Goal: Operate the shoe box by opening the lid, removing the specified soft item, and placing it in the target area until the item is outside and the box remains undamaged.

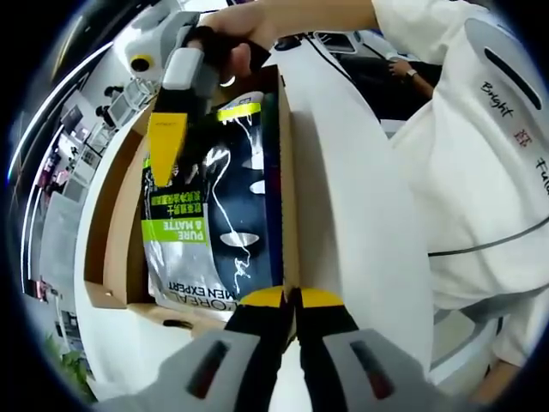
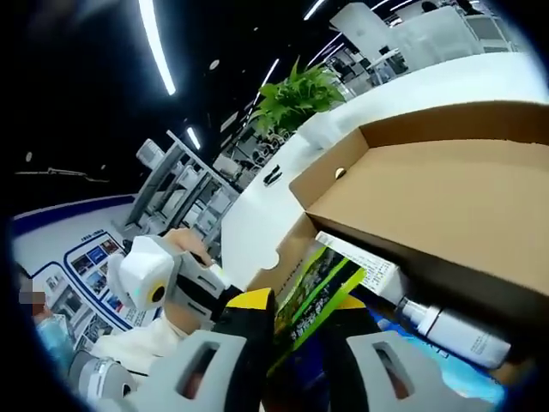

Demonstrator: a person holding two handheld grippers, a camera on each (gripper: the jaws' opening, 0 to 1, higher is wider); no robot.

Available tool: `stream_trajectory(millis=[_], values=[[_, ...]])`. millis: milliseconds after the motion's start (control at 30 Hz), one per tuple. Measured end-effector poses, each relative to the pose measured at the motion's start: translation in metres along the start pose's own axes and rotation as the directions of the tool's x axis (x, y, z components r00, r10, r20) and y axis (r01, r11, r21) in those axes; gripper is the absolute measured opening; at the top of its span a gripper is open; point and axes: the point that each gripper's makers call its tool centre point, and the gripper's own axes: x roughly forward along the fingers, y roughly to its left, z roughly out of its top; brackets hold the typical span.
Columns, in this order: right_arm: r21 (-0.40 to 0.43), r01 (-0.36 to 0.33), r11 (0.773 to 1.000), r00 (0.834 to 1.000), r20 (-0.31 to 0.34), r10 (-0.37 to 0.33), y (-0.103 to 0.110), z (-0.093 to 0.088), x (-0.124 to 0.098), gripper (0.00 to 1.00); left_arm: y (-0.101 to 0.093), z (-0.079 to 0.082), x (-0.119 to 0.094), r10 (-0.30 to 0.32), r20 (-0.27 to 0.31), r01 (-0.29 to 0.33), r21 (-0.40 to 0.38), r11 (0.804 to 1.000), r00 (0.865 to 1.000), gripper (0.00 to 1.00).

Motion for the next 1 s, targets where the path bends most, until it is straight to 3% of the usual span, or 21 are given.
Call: stream_trajectory(millis=[400,500,667,767,1000], values=[[0.023,0.030,0.999,0.999,-0.010,-0.030,-0.010,-0.004,0.004,0.16,0.000,0.000,0.000,-0.004,0.002,0.004,-0.001,1.000,1.000,0.03],[0.014,0.054,0.998,0.998,-0.027,-0.053,-0.012,-0.006,0.004,0.10,0.000,0.000,0.000,-0.001,0.002,0.001,0.000,1.000,1.000,0.03],[0.040,0.053,0.998,0.998,-0.032,-0.052,-0.013,-0.007,0.005,0.09,0.000,0.000,0.000,0.002,0.003,-0.002,0.000,1.000,1.000,0.03],[0.045,0.036,0.998,0.999,-0.031,-0.034,-0.010,-0.007,0.005,0.01,0.000,0.000,0.000,0.002,0.002,-0.002,0.001,1.000,1.000,0.03],[0.060,0.044,0.997,0.999,-0.032,-0.042,-0.013,-0.010,0.005,0.00,0.000,0.000,0.000,0.004,0.003,-0.004,0.001,1.000,1.000,0.03]])
